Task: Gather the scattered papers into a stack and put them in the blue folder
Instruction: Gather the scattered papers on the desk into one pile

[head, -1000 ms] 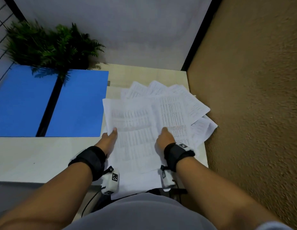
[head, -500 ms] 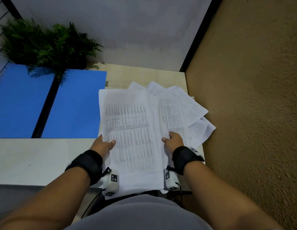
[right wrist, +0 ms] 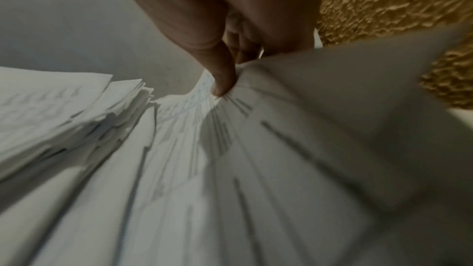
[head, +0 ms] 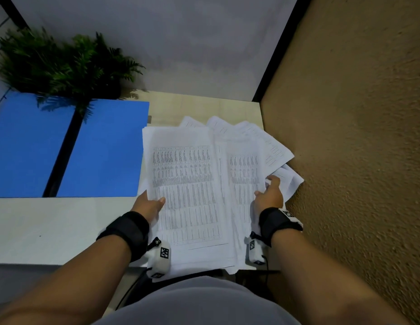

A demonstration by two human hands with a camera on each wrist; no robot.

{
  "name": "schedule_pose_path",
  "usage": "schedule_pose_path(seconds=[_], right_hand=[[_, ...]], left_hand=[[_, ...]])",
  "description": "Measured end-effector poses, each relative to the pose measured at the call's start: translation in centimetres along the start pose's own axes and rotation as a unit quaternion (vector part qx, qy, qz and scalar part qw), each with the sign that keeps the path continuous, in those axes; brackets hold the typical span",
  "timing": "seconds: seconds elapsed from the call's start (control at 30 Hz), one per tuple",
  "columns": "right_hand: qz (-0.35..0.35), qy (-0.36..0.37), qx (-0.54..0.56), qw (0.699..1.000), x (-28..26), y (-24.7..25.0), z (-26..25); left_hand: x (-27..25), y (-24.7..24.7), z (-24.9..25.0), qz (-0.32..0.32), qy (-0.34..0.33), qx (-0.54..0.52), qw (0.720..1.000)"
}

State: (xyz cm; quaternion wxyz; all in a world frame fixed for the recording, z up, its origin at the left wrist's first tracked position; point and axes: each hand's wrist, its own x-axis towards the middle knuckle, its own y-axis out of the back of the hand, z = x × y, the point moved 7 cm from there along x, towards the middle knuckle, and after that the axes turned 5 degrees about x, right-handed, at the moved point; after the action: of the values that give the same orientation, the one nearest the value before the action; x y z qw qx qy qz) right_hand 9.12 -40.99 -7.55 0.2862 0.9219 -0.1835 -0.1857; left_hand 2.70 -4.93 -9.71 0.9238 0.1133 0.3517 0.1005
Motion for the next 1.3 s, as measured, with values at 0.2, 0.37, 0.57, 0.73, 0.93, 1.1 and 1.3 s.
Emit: schedule_pose_path(seconds=[0.2, 0.37, 0.57, 0.73, 0.93, 1.1, 1.3], right_hand=[[0.01, -0.01, -0.25, 0.968, -1.8, 0.9, -0.9], [-0.093, -0.042, -0.042, 0.994, -2.2, -1.0, 1.2], [-0.213, -0.075, 0.119, 0.967, -3.7, -2.3, 1.7], [-0.196, -0.129, 0.139, 0.962, -3.7, -2.3, 2.1], [-0.095, -0.146, 0.17, 0.97, -3.1, 0.3, 2.7], [-0.085, -0.17, 0.193, 0.963, -3.9, 1.7, 1.6], [-0.175, -0.196, 0.181, 0.948, -5.0, -0.3, 1.8]], left_hand=[[-0.1, -2.4, 2.1, -0.027, -0.029, 0.016, 0.999], [0.1, -5.3, 3.7, -0.067, -0.027, 0.059, 0.996], [0.0, -7.3, 2.7, -0.106, -0.004, 0.033, 0.994], [0.2, -8.0, 2.2, -0.093, -0.019, 0.067, 0.993], [1.3, -2.0, 2.0, 0.021, 0.031, 0.024, 0.999], [0.7, 0.9, 0.8, 0.075, 0.061, 0.177, 0.98], [0.1, -2.0, 1.2, 0.072, 0.03, 0.044, 0.996]])
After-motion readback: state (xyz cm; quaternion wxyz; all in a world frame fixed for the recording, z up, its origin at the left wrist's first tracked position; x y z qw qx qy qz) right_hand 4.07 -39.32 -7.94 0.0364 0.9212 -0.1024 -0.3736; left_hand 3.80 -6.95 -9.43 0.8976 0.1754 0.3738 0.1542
